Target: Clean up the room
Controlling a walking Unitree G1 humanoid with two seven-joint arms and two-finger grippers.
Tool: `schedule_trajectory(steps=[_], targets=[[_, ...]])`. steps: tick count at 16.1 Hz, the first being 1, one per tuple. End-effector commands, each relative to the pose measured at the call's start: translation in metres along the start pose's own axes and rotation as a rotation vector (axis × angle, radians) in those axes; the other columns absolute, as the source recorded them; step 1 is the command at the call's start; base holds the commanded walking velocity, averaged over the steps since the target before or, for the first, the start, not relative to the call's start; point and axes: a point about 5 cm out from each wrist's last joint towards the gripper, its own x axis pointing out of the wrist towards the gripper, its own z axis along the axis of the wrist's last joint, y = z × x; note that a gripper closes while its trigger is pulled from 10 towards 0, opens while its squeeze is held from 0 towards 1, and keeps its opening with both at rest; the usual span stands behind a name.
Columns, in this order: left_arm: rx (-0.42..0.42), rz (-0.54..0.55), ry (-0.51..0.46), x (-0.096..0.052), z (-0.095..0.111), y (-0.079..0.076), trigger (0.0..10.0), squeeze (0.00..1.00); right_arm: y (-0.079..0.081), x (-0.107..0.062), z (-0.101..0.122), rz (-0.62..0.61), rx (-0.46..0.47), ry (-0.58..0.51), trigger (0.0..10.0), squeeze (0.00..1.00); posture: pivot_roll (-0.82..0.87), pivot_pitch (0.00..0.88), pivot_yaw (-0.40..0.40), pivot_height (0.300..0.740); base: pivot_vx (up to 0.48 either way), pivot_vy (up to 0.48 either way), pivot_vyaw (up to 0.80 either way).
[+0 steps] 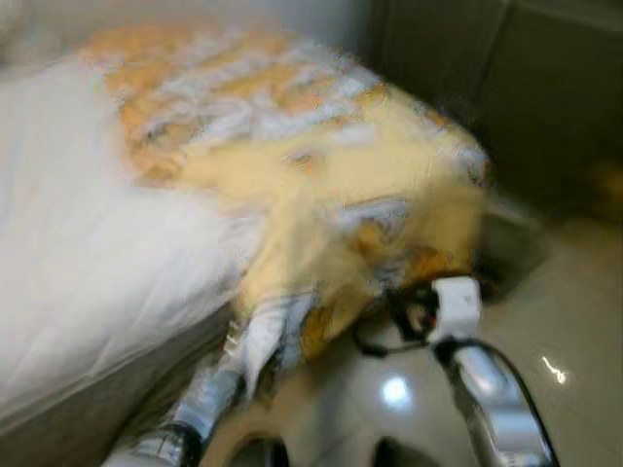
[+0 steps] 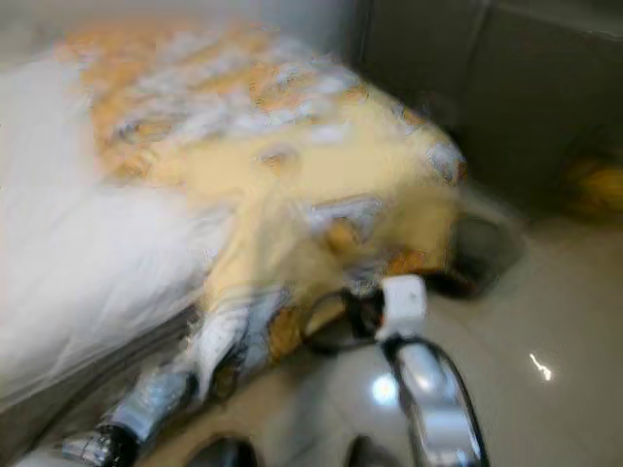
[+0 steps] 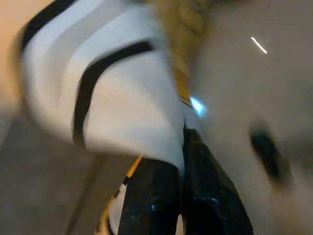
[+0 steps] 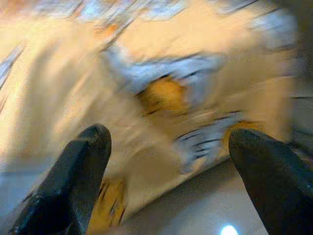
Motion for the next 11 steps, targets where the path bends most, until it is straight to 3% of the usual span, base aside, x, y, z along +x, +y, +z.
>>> schedule_trajectory(steps=[1, 3, 5, 9, 10, 11], targets=[[0.041, -0.052, -0.057, 0.008, 0.023, -0.007, 10.0, 0.00, -0.013, -0.009, -0.013, -0.041, -0.003, 0.049, 10.0, 0.00, -0.08, 0.000, 0.026, 0.740, 0.000, 0.000, 0.00], [0.081, -0.182, -0.002, 0.012, 0.017, -0.032, 10.0, 0.00, -0.016, -0.006, -0.012, -0.042, -0.008, 0.049, 10.0, 0.00, -0.07, 0.000, 0.017, 0.740, 0.000, 0.000, 0.00], [0.129, -0.243, 0.061, 0.014, 0.013, -0.046, 10.0, 0.00, -0.014, -0.004, -0.013, -0.027, -0.016, 0.054, 10.0, 0.00, -0.08, 0.000, 0.012, 0.740, 0.000, 0.000, 0.00], [0.180, -0.197, 0.103, 0.014, 0.011, -0.042, 10.0, 0.00, -0.013, -0.002, -0.015, -0.016, -0.027, 0.055, 10.0, 0.00, -0.09, 0.000, 0.007, 0.740, 0.000, 0.000, 0.00], [0.118, -0.214, 0.105, 0.013, 0.008, -0.043, 10.0, 1.00, -0.013, -0.003, -0.017, -0.012, -0.033, 0.061, 10.0, 0.00, -0.09, 0.000, 0.007, 0.740, 0.000, 0.000, 0.00], [0.095, -0.210, 0.099, 0.013, 0.008, -0.043, 10.0, 1.00, -0.013, -0.004, -0.018, -0.012, -0.035, 0.064, 10.0, 0.00, -0.08, 0.000, 0.008, 0.740, 0.000, 0.000, 0.00]])
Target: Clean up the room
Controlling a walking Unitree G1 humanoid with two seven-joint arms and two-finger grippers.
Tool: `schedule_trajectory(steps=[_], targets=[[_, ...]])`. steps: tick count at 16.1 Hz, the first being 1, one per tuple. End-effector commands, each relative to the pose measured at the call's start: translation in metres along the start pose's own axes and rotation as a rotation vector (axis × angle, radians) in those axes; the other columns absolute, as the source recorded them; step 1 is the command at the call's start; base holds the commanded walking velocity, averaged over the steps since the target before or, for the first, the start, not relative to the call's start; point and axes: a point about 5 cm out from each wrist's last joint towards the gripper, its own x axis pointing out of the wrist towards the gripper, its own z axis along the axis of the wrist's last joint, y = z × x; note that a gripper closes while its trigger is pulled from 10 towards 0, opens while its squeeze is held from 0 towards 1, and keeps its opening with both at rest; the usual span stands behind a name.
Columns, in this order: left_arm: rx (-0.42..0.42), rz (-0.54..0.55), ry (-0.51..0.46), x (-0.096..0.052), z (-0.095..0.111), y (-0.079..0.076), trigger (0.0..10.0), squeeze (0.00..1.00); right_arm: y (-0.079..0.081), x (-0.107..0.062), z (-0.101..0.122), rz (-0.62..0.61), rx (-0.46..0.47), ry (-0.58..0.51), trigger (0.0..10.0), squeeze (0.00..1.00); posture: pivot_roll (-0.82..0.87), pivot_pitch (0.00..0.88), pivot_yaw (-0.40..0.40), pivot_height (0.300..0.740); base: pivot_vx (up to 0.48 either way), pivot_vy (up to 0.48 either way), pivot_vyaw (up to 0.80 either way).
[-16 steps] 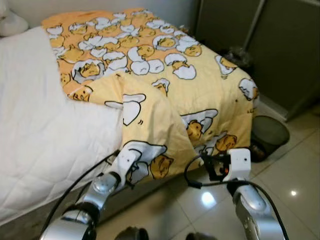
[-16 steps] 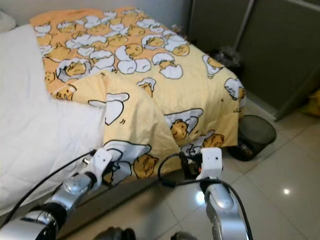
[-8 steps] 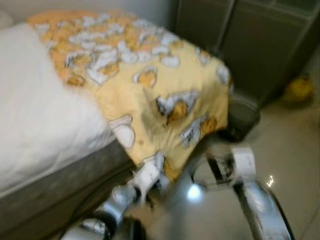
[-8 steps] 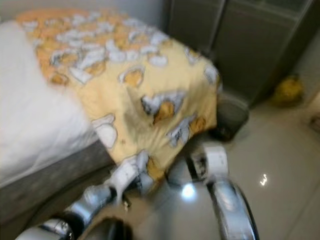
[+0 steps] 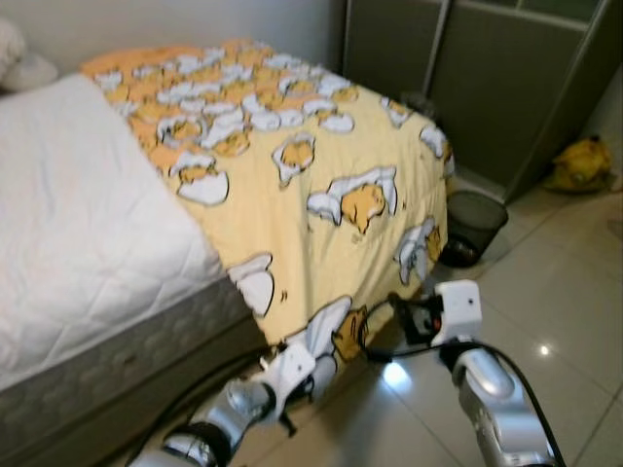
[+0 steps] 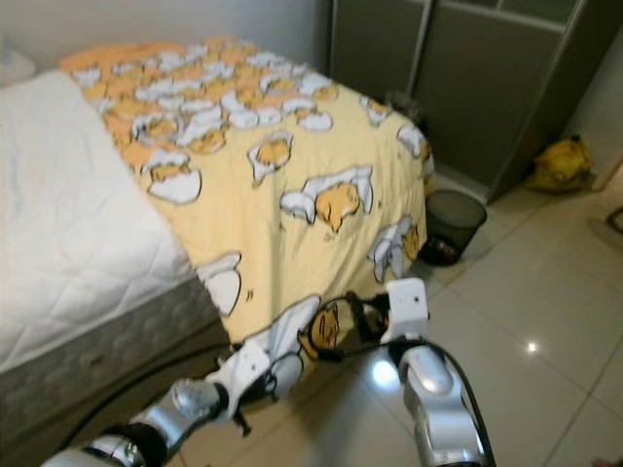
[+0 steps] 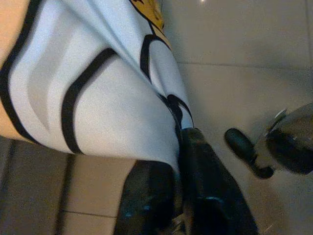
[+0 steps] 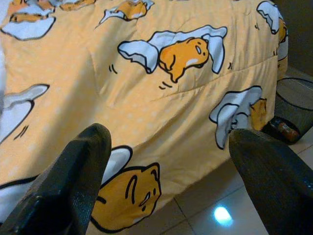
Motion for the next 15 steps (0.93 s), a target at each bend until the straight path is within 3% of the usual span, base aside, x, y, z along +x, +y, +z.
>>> schedule_trajectory(steps=[1, 2, 4, 5, 6, 7, 9, 13, 14, 15], targets=[[-0.010, -0.002, 0.013, 0.000, -0.003, 0.000, 10.0, 1.00, 0.000, 0.001, -0.002, 0.002, -0.006, 0.003, 10.0, 0.00, -0.08, 0.000, 0.008, 0.740, 0.000, 0.000, 0.00], [-0.009, 0.015, 0.004, -0.001, -0.003, 0.003, 10.0, 1.00, 0.000, 0.001, -0.001, -0.005, 0.000, -0.003, 10.0, 0.00, -0.07, 0.000, 0.008, 0.740, 0.000, 0.000, 0.00], [-0.075, 0.230, -0.167, -0.017, 0.013, 0.044, 10.0, 1.00, -0.003, 0.001, 0.011, -0.065, 0.033, -0.078, 10.0, 0.00, -0.04, 0.000, 0.017, 0.740, 0.000, 0.000, 0.00], [-0.231, 0.435, -0.394, -0.036, 0.040, 0.082, 10.0, 1.00, -0.010, 0.000, 0.021, -0.125, 0.054, -0.133, 10.0, 0.00, -0.01, 0.000, 0.008, 0.740, 0.000, 0.000, 0.00], [-0.347, 0.552, -0.577, -0.055, 0.064, 0.105, 10.0, 1.00, -0.019, 0.000, 0.028, -0.176, 0.066, -0.165, 10.0, 0.00, 0.01, 0.000, -0.011, 0.740, 0.000, 0.000, 0.00], [-0.409, 0.664, -0.775, -0.080, 0.092, 0.121, 10.0, 0.00, -0.029, 0.005, 0.039, -0.235, 0.061, -0.204, 10.0, 0.00, 0.02, 0.000, -0.016, 0.740, 0.000, 0.000, 0.00], [-0.351, 0.763, -0.774, -0.086, 0.100, 0.124, 10.0, 0.00, -0.032, 0.018, 0.053, -0.218, 0.057, -0.240, 10.0, 0.00, 0.03, 0.000, -0.023, 0.740, 0.000, -0.131, 0.34], [-0.471, 0.863, -0.642, -0.083, 0.085, 0.134, 10.0, 0.00, -0.027, 0.037, 0.065, -0.201, 0.079, -0.260, 10.0, 0.00, 0.02, 0.000, 0.022, 0.740, 0.000, -0.470, 0.53], [-0.414, 0.870, -0.599, -0.082, 0.084, 0.133, 10.0, 0.00, -0.025, 0.039, 0.066, -0.196, 0.092, -0.267, 10.0, 0.00, 0.01, 0.000, 0.028, 0.740, 0.000, -0.446, 0.50], [-0.367, 0.896, -0.581, -0.083, 0.083, 0.133, 10.0, 0.38, -0.023, 0.038, 0.065, -0.196, 0.094, -0.271, 10.0, 0.00, 0.00, 0.000, 0.038, 0.740, 0.000, -0.431, 0.50]])
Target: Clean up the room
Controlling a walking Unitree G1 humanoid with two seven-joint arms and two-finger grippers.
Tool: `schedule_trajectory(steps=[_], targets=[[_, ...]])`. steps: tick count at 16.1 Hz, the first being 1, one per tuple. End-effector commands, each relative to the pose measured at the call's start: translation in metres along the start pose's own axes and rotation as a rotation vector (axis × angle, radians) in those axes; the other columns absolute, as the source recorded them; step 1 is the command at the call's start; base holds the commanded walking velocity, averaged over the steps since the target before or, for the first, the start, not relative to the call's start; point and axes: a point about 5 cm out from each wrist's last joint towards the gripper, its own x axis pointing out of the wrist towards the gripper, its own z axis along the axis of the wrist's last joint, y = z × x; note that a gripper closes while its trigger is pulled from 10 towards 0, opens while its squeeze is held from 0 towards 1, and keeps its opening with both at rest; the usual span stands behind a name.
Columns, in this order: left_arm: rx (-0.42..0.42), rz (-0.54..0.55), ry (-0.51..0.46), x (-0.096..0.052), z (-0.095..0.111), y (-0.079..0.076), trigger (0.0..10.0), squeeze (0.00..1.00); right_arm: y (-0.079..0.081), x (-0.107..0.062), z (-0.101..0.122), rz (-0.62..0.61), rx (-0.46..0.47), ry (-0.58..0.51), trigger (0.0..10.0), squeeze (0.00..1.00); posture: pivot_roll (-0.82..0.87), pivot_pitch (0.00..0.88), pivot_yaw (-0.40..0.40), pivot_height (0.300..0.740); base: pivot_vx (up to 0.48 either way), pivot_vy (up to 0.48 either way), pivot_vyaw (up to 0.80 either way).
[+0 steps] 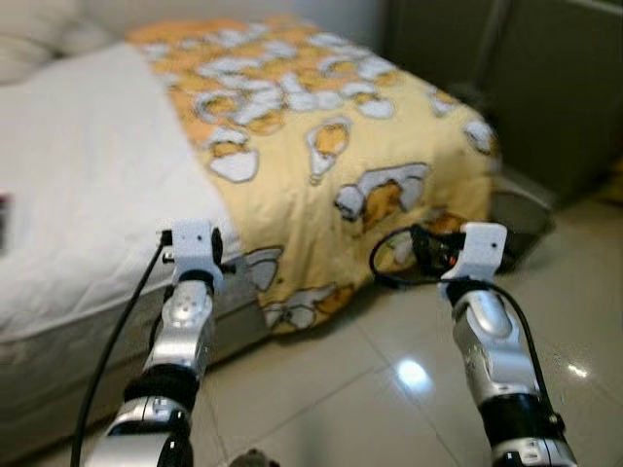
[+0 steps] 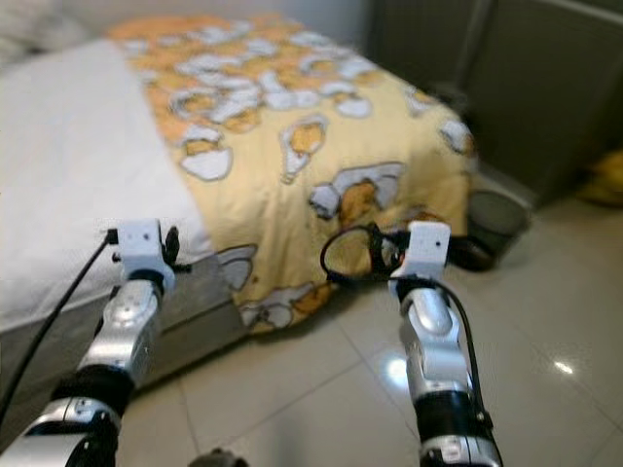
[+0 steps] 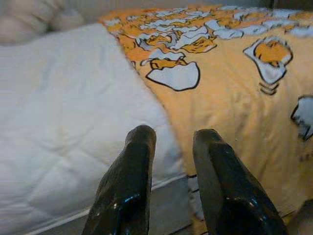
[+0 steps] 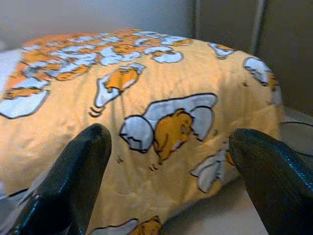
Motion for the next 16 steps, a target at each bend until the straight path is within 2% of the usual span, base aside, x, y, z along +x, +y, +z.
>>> schedule_trajectory(steps=[1, 3, 5, 8, 10, 13, 14, 15, 16], targets=[[0.038, 0.019, 0.002, -0.002, -0.002, 0.001, 10.0, 1.00, -0.004, -0.003, -0.003, -0.019, 0.017, -0.009, 10.0, 0.00, 0.00, 0.000, 0.038, 0.740, 0.240, -0.412, 0.50], [0.066, 0.039, 0.019, -0.002, -0.004, 0.004, 10.0, 1.00, -0.006, -0.008, -0.008, -0.030, 0.015, -0.003, 10.0, 0.00, 0.00, 0.000, 0.040, 0.740, 0.247, -0.409, 0.50], [0.026, 0.069, 0.084, 0.000, -0.007, -0.001, 10.0, 1.00, -0.010, -0.010, -0.009, -0.044, 0.011, -0.006, 10.0, 0.00, -0.01, 0.000, 0.044, 0.740, 0.272, -0.392, 0.50], [0.030, 0.027, 0.060, 0.007, 0.003, -0.011, 10.0, 1.00, -0.009, -0.009, -0.009, -0.042, 0.011, -0.010, 10.0, 0.00, -0.01, 0.000, 0.046, 0.740, 0.307, -0.365, 0.50], [0.017, 0.026, 0.052, 0.014, 0.012, -0.010, 10.0, 1.00, -0.007, -0.008, -0.009, -0.038, 0.012, -0.012, 10.0, 0.00, -0.01, 0.000, 0.048, 0.740, 0.328, -0.347, 0.50], [0.034, -0.025, 0.054, 0.005, 0.002, -0.011, 10.0, 1.00, -0.014, -0.014, -0.013, -0.055, 0.004, -0.006, 10.0, 0.00, -0.01, 0.000, 0.061, 0.740, 0.334, -0.341, 0.49], [0.003, -0.038, 0.044, 0.001, -0.001, -0.012, 10.0, 1.00, -0.017, -0.016, -0.014, -0.065, -0.003, -0.004, 10.0, 0.00, -0.01, 0.000, 0.061, 0.740, 0.337, -0.337, 0.49], [-0.036, -0.052, -0.009, -0.003, 0.002, -0.014, 10.0, 1.00, -0.021, -0.017, -0.014, -0.065, -0.027, -0.003, 10.0, 0.00, -0.01, 0.000, 0.060, 0.740, 0.274, -0.394, 0.49], [-0.043, -0.080, -0.034, -0.002, 0.006, -0.018, 10.0, 1.00, -0.023, -0.016, -0.014, -0.064, -0.039, 0.000, 10.0, 0.00, -0.01, 0.000, 0.053, 0.740, 0.274, -0.394, 0.50]])
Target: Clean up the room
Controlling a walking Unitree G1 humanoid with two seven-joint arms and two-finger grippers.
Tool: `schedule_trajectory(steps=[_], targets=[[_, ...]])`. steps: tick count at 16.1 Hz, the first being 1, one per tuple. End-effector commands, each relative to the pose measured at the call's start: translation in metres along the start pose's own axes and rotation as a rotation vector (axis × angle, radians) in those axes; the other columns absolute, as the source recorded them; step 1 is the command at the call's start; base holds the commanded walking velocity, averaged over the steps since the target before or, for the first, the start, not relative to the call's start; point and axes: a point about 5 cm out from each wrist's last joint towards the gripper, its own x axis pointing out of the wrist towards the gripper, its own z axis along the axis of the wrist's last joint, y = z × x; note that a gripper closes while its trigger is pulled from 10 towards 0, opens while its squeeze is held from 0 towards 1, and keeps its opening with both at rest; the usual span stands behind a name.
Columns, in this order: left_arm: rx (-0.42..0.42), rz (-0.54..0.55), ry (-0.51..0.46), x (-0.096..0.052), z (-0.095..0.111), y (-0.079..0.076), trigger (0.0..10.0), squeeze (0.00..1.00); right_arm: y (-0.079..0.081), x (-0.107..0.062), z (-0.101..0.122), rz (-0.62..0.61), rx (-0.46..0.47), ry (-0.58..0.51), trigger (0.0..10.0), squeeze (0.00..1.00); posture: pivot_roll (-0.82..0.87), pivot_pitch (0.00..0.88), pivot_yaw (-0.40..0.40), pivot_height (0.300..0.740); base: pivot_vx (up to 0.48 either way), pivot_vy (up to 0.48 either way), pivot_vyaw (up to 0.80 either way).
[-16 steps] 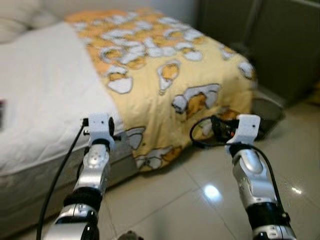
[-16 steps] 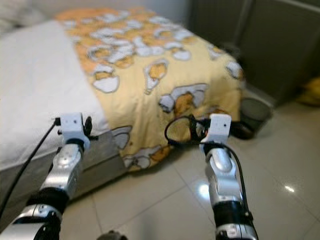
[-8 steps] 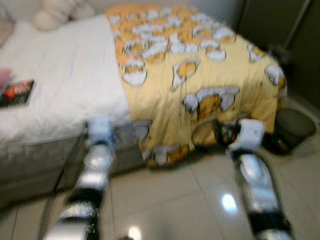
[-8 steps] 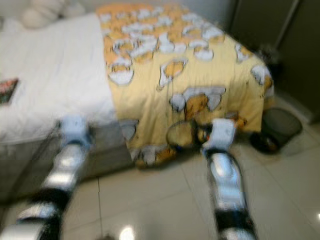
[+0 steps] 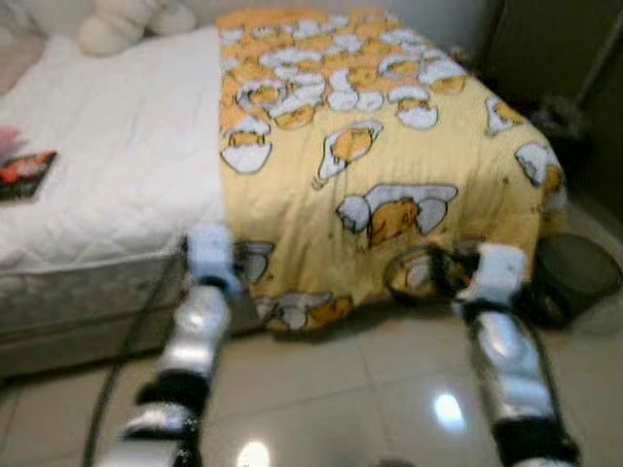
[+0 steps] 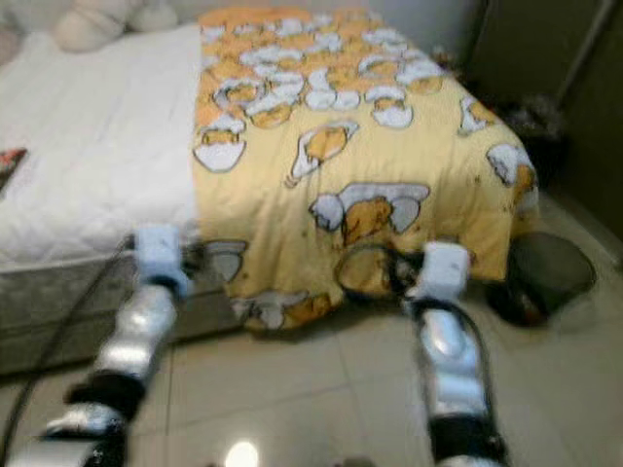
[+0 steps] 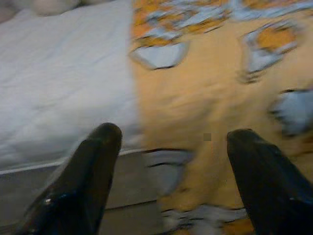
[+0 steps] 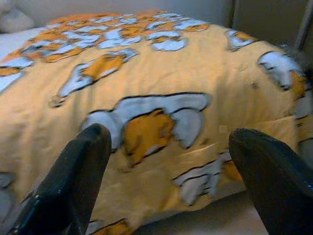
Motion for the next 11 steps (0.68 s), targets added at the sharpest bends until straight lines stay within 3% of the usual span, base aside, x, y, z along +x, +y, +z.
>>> schedule_trajectory(steps=[1, 3, 4, 7, 11], targets=[[-0.001, 0.000, -0.063, 0.009, 0.019, 0.006, 10.0, 0.00, 0.010, 0.004, 0.007, 0.035, 0.007, -0.026, 10.0, 0.00, 0.00, 0.000, 0.049, 0.740, 0.000, 0.000, 0.50], [-0.002, -0.029, -0.122, 0.012, 0.033, 0.001, 10.0, 0.00, 0.029, -0.003, -0.003, 0.115, -0.006, 0.002, 10.0, 0.00, 0.01, 0.000, 0.037, 0.740, 0.240, 0.000, 0.50], [0.030, 0.001, -0.107, 0.013, 0.032, 0.005, 10.0, 0.00, 0.034, -0.005, -0.008, 0.121, 0.016, 0.015, 10.0, 0.00, 0.01, 0.000, 0.039, 0.740, 0.480, 0.000, 0.50], [0.005, -0.001, -0.080, 0.009, 0.023, 0.008, 10.0, 0.00, 0.046, -0.008, -0.011, 0.147, 0.041, 0.022, 10.0, 0.00, 0.01, 0.000, 0.043, 0.740, 0.480, 0.000, 0.50], [-0.048, 0.028, -0.034, 0.005, 0.013, 0.012, 10.0, 0.00, 0.043, -0.010, -0.013, 0.162, 0.030, 0.032, 10.0, 0.00, 0.01, 0.000, 0.039, 0.740, 0.469, 0.000, 0.50]])
